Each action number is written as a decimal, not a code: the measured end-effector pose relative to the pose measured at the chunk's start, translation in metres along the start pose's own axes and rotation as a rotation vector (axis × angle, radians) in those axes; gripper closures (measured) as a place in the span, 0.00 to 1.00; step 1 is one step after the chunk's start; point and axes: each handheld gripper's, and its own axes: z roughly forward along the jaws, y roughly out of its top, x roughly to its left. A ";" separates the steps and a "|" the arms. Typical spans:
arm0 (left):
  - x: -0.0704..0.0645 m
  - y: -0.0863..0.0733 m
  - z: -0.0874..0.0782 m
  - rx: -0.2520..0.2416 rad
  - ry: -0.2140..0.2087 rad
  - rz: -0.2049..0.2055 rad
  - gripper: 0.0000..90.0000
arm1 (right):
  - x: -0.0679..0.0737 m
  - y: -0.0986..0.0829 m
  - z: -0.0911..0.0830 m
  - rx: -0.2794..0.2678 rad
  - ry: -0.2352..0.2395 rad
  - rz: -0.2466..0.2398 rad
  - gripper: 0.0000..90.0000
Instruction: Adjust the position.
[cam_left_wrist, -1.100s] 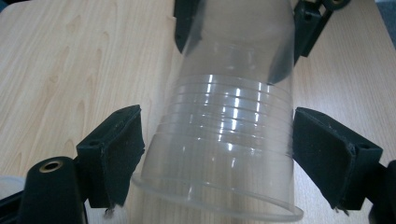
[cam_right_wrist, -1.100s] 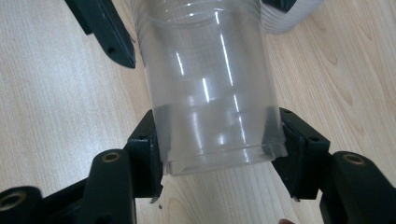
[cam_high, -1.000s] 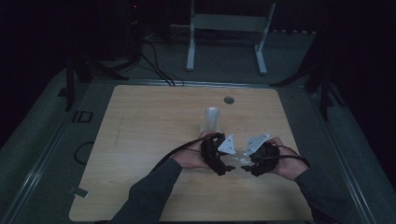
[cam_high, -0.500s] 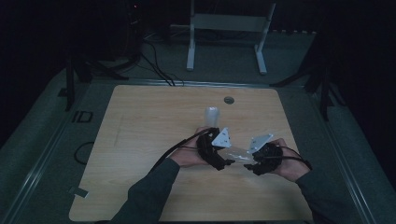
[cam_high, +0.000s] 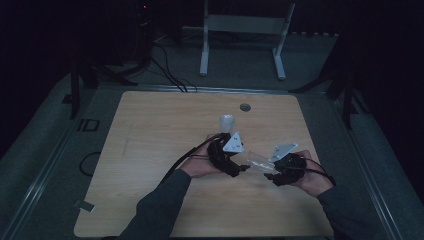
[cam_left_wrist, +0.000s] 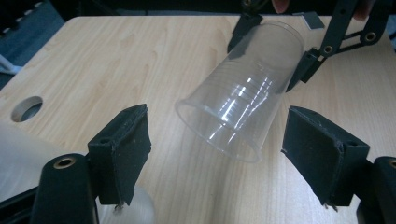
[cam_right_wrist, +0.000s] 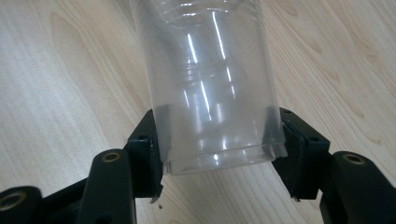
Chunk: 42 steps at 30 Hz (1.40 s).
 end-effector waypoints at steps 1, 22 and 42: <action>0.001 -0.001 0.000 -0.005 0.011 -0.018 0.26 | -0.001 -0.001 0.000 -0.004 -0.009 0.020 0.46; 0.007 -0.004 -0.001 -0.020 0.080 -0.099 0.28 | -0.006 -0.009 0.000 -0.071 -0.105 0.194 0.46; 0.008 -0.002 -0.004 -0.033 0.118 -0.136 0.28 | -0.003 -0.013 0.002 -0.164 -0.177 0.329 0.46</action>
